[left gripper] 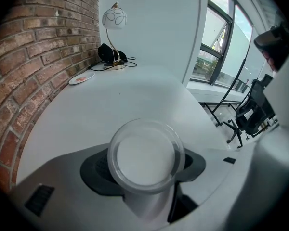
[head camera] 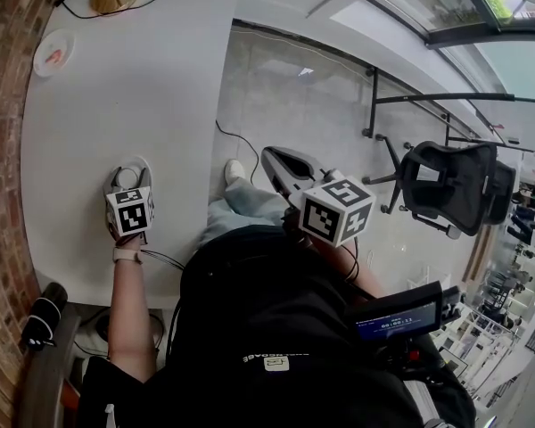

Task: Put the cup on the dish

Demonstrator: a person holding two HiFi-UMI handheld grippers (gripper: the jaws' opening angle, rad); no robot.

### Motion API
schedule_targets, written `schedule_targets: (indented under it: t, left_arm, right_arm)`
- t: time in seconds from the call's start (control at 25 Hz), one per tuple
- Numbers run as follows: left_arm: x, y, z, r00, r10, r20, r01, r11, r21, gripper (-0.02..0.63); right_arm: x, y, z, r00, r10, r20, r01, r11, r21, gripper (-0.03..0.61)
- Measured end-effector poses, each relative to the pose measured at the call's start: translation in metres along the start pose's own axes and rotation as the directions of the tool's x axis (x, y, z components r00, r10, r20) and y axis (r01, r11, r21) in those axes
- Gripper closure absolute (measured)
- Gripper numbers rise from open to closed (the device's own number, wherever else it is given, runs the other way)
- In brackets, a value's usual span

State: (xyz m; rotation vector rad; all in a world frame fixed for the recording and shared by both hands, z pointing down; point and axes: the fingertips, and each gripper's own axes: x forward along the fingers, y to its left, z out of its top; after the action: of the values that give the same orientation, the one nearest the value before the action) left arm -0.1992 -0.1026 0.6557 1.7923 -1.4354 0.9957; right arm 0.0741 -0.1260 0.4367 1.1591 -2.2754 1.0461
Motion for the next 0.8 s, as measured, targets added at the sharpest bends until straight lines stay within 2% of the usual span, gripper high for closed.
schedule_targets:
  t: [0.8]
  left_arm:
    - [-0.017, -0.007, 0.004, 1.0, 0.008, 0.024, -0.007, 1.0, -0.005, 0.35]
  right_arm:
    - [0.0, 0.003, 0.0, 0.999, 0.037, 0.007, -0.037, 0.999, -0.004, 0.575]
